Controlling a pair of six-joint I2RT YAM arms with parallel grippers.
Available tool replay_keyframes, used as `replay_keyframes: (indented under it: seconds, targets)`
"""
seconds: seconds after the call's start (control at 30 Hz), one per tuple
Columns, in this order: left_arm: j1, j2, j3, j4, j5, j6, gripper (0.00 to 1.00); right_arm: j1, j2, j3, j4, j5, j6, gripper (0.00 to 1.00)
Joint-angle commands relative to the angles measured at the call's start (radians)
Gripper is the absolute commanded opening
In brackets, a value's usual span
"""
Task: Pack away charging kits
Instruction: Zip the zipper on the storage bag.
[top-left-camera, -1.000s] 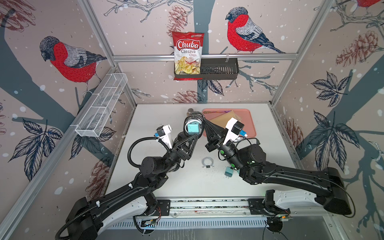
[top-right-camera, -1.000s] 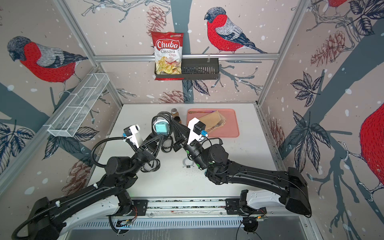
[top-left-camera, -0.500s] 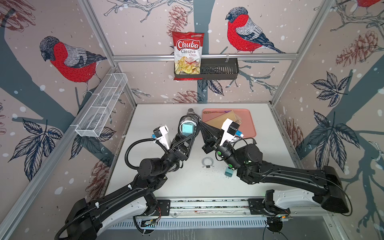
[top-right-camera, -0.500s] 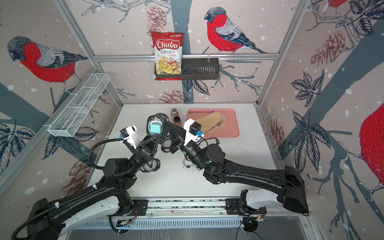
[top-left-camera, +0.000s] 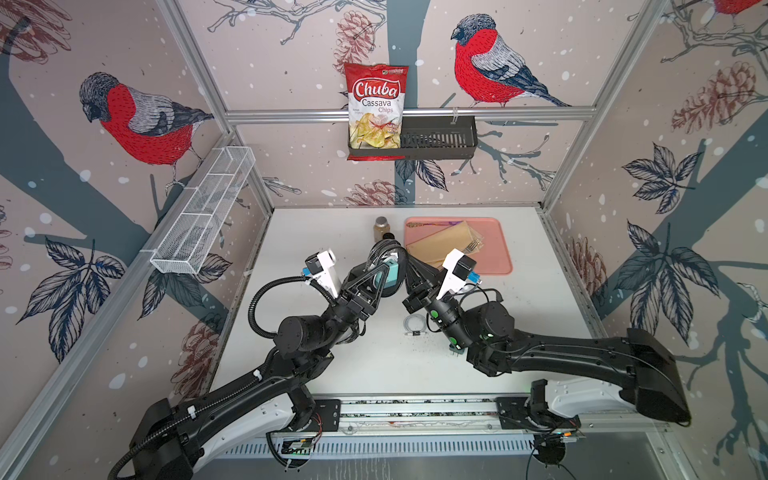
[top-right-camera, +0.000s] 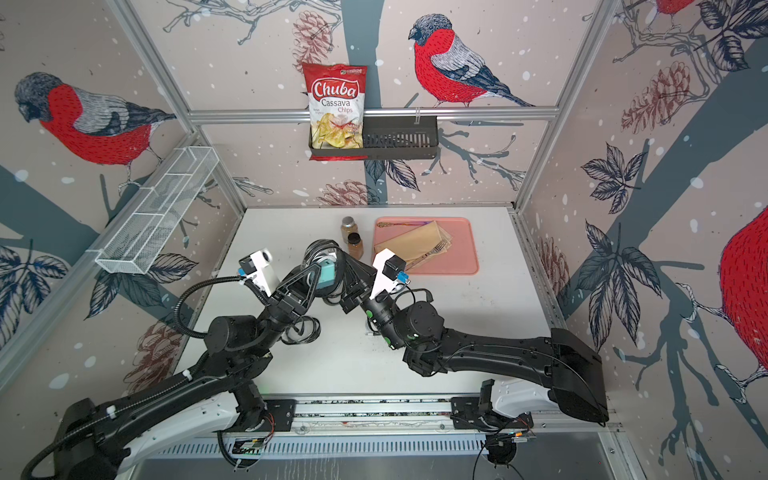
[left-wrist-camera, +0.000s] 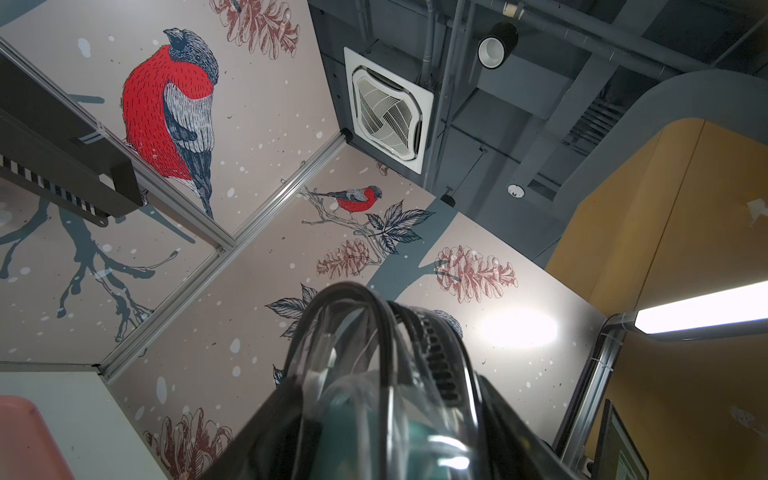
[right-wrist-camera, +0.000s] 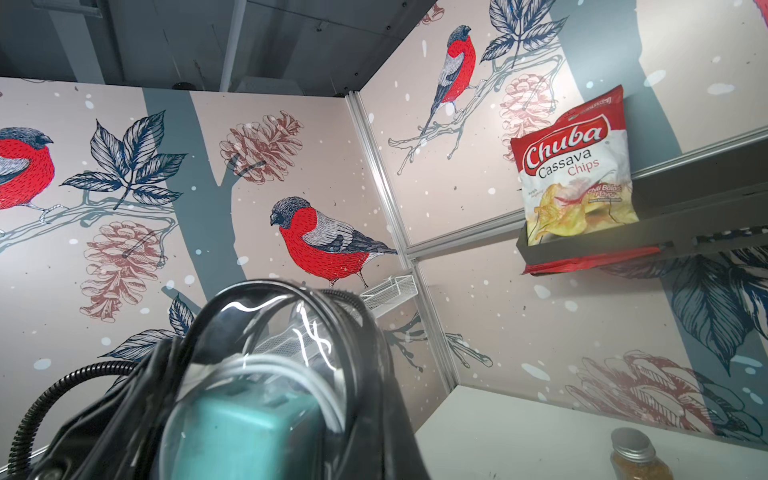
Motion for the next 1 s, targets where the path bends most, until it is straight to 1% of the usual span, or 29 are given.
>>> replay_keyframes:
  seconds: [0.0,0.2,0.27,0.33,0.47,0.57,0.8,0.97]
  targets:
    - [0.002,-0.003,0.012,0.020,-0.016,0.012,0.65,0.010,-0.004,-0.021,0.077,0.073,0.054,0.00]
    - [0.002,0.019,0.043,-0.057,-0.040,0.017,0.65,0.042,0.001,-0.012,0.057,0.140,0.152,0.00]
    - [0.002,0.030,0.063,-0.111,-0.051,0.022,0.65,0.046,0.000,0.016,0.005,0.178,0.191,0.00]
    - [0.002,0.029,0.065,-0.118,-0.050,0.023,0.65,0.044,-0.003,0.032,-0.042,0.238,0.234,0.00]
    - [0.001,0.004,0.073,-0.181,-0.064,0.034,0.65,0.024,-0.018,0.028,-0.059,0.263,0.283,0.00]
    - [0.002,0.006,0.069,-0.198,-0.074,0.022,0.65,0.019,-0.029,0.024,-0.049,0.285,0.288,0.00]
    - [0.002,0.040,0.094,-0.212,-0.046,0.004,0.65,0.020,-0.024,0.027,-0.029,0.311,0.288,0.00]
    - [0.002,0.075,0.116,-0.221,-0.030,0.002,0.67,0.021,-0.021,0.023,-0.020,0.323,0.297,0.00]
